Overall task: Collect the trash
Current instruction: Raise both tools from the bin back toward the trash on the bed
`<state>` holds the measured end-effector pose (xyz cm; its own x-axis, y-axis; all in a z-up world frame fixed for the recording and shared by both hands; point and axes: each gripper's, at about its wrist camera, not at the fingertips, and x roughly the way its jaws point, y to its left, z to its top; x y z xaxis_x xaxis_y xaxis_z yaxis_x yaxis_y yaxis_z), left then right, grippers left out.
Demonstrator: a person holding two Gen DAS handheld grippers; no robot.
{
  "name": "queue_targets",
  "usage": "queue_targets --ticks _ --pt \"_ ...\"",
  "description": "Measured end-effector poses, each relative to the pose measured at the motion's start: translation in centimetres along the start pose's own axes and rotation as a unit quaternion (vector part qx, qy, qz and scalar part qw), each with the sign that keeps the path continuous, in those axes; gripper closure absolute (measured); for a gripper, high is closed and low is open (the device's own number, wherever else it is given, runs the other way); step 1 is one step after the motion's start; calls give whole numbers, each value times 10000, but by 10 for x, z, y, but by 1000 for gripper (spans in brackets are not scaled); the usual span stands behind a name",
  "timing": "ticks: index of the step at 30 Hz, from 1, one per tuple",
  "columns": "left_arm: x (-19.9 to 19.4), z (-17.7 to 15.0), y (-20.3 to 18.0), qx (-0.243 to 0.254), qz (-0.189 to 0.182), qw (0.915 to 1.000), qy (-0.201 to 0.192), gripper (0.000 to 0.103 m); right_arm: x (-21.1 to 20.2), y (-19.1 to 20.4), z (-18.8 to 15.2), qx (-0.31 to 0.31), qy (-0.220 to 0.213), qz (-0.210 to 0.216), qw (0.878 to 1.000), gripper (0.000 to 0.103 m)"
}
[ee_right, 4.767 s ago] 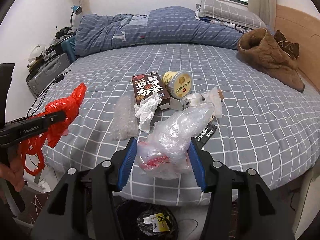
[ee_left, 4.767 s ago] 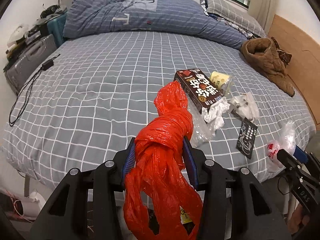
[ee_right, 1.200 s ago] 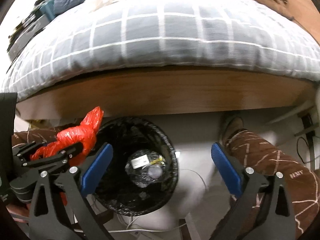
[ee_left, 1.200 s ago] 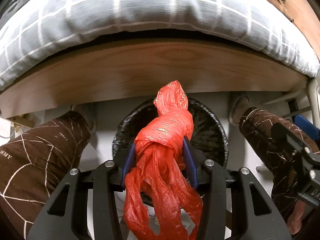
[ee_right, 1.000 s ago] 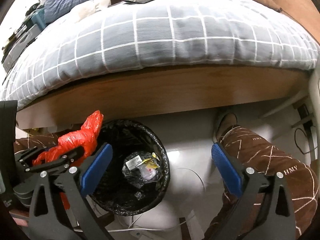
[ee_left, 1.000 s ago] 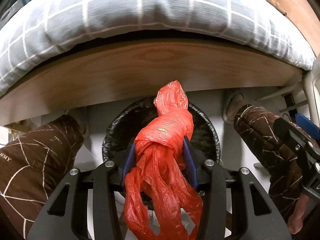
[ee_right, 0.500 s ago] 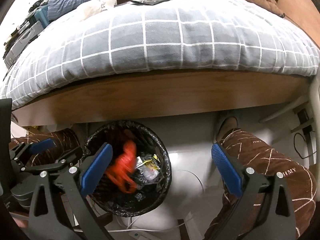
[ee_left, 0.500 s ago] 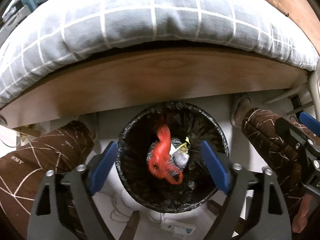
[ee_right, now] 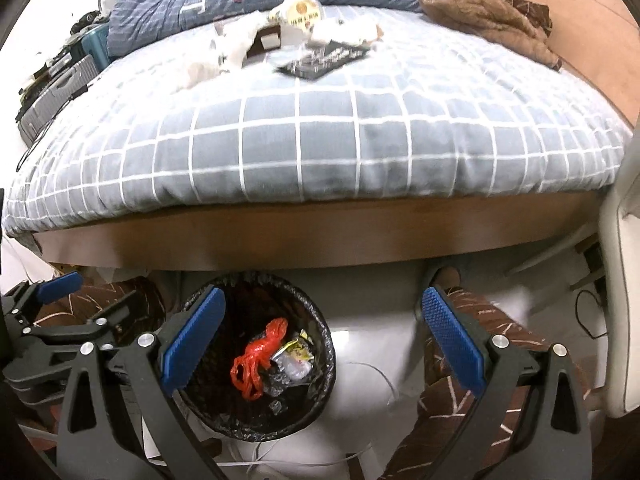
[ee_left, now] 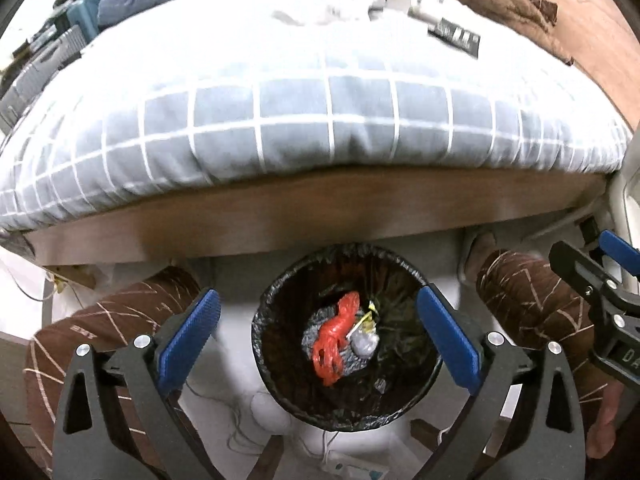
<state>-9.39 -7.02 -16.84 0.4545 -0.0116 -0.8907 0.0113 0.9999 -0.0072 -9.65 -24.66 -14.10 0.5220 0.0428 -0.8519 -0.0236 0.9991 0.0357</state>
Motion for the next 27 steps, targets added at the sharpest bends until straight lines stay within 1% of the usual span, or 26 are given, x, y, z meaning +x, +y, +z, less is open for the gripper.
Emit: queue_targets --ticks 12,17,27 --pt "-55 13 10 -169 47 9986 -491 6 -49 5 16 -124 -518 -91 9985 8" --pt "-79 21 16 -250 155 9971 -699 6 -65 7 26 -147 -672 -114 9976 8" --pt "-102 46 28 -371 169 9957 -838 6 -85 9 53 -150 -913 -143 9956 8"
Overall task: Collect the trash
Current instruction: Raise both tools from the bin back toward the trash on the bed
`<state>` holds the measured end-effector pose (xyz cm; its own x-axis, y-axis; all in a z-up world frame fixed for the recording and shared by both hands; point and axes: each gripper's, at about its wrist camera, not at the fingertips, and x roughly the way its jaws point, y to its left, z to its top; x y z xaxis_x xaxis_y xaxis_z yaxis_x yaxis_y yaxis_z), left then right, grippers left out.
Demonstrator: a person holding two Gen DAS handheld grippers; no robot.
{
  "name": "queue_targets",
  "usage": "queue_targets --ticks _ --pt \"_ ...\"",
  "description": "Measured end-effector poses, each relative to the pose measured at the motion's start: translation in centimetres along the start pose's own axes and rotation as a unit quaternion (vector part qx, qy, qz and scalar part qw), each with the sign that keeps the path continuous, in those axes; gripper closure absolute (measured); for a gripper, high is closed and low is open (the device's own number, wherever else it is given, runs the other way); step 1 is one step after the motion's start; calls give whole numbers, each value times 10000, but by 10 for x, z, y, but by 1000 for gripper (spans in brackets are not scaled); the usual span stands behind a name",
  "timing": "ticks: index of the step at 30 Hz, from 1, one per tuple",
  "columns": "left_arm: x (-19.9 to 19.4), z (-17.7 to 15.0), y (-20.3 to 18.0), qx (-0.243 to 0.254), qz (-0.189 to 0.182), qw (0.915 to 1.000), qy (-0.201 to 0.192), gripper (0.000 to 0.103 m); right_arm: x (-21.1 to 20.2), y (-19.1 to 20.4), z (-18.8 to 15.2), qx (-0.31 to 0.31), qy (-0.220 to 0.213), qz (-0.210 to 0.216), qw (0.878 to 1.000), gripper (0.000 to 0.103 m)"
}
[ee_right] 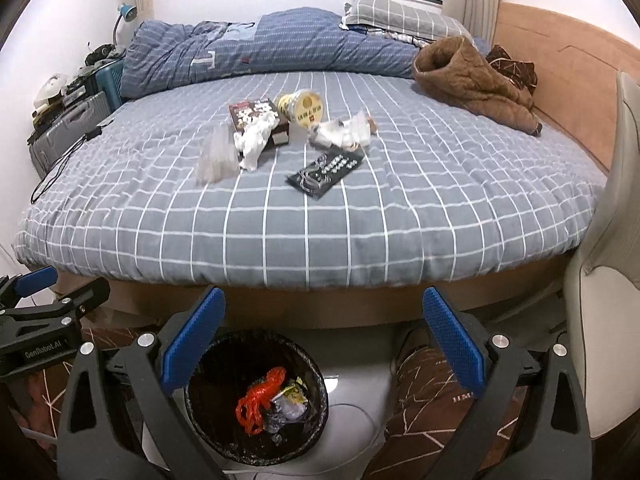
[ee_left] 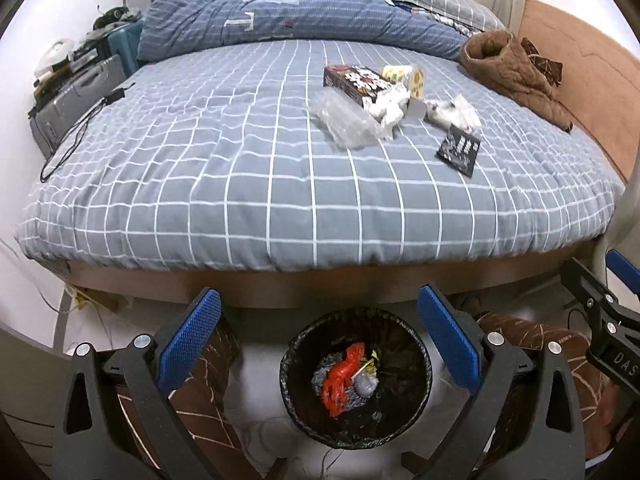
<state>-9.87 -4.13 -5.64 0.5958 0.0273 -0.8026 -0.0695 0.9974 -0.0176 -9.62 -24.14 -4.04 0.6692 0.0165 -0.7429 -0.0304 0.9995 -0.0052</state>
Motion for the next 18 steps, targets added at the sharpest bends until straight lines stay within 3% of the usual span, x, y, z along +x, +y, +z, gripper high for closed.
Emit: queue_targets --ticks 18 --pt "28 71 3 -174 56 9998 34 6 29 -2 67 -18 -115 -8 9999 8"
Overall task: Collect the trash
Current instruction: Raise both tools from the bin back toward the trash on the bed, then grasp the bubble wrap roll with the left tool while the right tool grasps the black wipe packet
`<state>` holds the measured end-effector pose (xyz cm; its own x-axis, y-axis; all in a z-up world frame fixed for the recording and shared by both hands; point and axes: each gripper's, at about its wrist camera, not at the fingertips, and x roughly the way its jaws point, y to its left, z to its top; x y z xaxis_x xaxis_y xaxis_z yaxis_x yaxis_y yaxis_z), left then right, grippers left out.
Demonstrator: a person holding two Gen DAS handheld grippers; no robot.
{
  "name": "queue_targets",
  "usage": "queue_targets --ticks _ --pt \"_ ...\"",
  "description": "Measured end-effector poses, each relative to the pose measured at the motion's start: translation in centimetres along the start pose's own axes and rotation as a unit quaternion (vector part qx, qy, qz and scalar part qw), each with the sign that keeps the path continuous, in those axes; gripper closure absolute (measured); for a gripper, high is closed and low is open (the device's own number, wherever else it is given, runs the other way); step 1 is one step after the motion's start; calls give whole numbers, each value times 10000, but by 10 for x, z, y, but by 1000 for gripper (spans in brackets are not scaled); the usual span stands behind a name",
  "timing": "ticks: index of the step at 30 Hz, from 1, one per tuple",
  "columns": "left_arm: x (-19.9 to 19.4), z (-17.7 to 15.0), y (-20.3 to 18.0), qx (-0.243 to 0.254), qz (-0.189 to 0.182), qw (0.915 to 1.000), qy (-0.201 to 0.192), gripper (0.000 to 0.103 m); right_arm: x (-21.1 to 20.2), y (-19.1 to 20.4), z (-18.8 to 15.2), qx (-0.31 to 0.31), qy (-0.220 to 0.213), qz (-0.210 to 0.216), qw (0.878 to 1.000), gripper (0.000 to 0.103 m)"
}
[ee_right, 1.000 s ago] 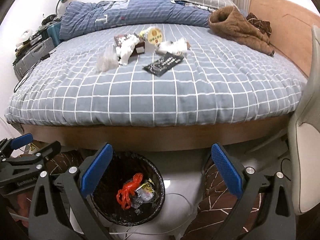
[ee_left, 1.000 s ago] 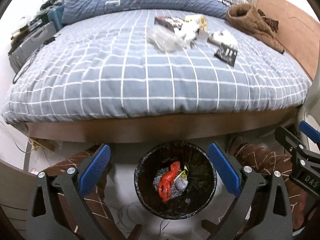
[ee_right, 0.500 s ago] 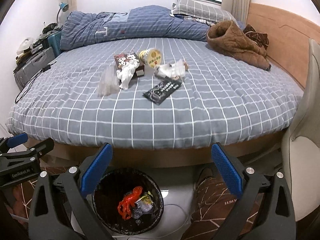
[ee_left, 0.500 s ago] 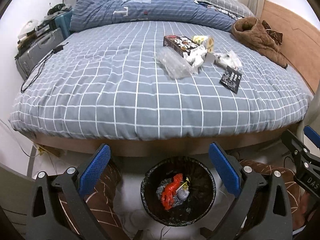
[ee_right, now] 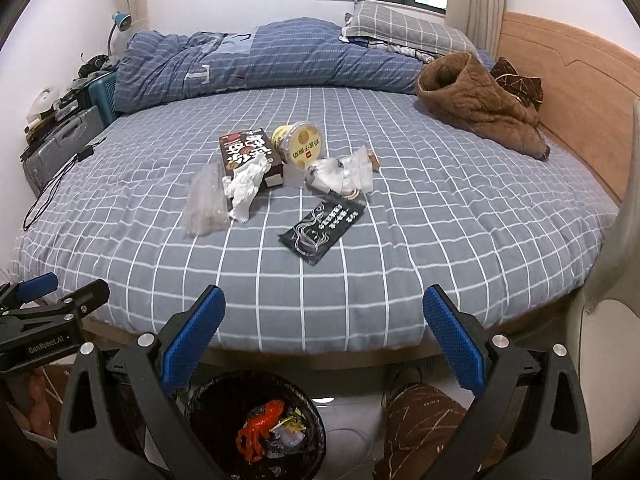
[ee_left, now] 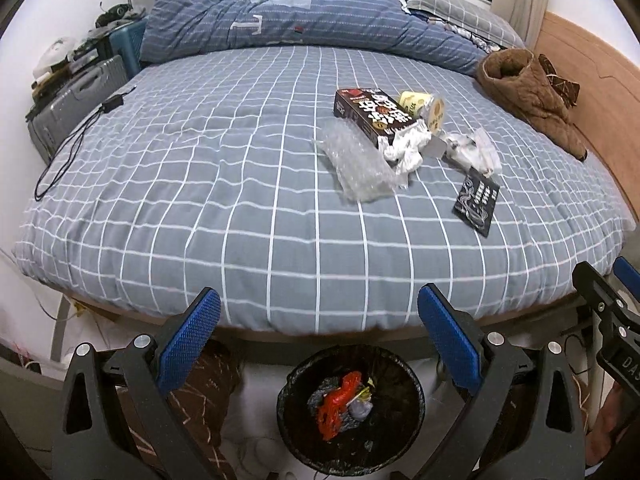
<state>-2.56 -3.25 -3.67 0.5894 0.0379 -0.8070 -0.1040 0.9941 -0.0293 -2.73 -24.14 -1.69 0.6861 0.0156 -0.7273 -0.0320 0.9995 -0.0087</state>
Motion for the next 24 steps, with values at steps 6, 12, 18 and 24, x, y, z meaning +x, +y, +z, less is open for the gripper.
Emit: queue_targets --ticks 6,12,18,24 --pt "18 25 -1 -22 3 10000 -4 6 24 0 12 -2 60 -9 10000 8" --pt "47 53 1 -98 5 9999 48 6 56 -2 25 31 181 -27 9998 8" --pt "83 79 -1 -78 19 9999 125 6 96 -7 36 177 372 -31 9991 8" --pt "120 103 -10 -41 13 9998 197 6 139 -6 47 302 559 -30 9980 8"
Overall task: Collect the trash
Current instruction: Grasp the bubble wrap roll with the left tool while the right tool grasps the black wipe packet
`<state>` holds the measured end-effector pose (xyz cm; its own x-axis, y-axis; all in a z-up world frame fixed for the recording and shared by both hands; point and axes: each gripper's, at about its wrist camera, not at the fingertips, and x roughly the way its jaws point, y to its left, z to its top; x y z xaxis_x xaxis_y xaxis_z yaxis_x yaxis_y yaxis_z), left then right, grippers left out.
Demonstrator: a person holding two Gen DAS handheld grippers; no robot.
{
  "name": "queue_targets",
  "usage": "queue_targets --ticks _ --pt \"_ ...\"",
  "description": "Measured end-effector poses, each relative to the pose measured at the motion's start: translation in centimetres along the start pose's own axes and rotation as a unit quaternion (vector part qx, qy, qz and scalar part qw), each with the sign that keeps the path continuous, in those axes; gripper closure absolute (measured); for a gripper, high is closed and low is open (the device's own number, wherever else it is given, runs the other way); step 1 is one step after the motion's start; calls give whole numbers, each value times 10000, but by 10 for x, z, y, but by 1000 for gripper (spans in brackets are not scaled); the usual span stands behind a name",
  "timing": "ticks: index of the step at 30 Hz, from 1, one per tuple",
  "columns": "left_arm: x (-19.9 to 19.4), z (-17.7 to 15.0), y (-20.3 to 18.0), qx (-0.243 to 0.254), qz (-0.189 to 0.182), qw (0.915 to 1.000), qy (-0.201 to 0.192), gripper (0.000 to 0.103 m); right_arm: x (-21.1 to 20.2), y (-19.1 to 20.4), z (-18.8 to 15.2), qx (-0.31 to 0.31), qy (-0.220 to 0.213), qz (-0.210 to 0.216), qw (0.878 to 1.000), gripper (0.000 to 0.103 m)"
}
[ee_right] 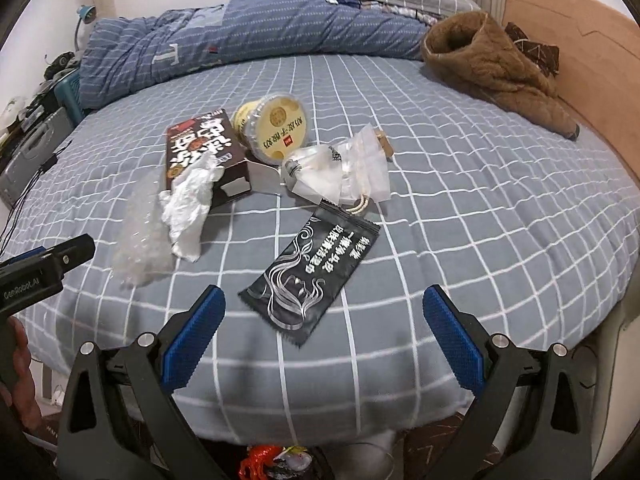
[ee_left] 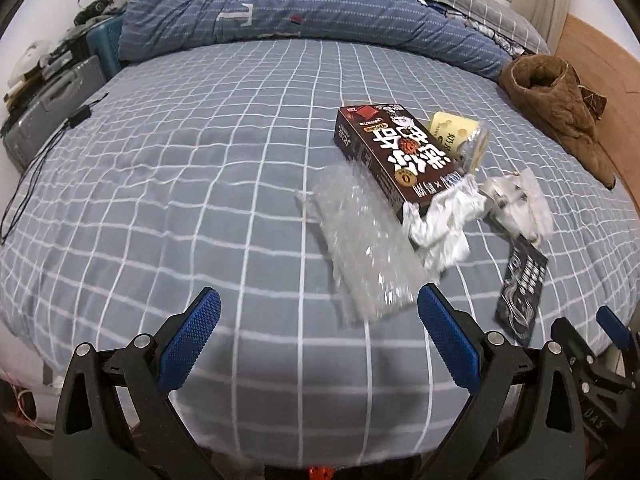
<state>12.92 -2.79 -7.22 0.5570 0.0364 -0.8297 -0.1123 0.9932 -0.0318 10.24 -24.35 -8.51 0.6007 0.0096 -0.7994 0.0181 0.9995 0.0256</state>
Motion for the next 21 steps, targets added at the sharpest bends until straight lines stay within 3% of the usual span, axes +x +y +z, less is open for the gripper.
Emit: queue_targets --ticks 11,15,21 --pt "53 22 -18 127 -44 9998 171 6 56 0 15 294 280 -65 9992 8" --pt "65 23 -20 81 -115 9996 243 8 70 1 17 377 402 -19 9985 12" --pt "76 22 -18 -27 -403 9980 479 29 82 -2 15 497 553 22 9972 22"
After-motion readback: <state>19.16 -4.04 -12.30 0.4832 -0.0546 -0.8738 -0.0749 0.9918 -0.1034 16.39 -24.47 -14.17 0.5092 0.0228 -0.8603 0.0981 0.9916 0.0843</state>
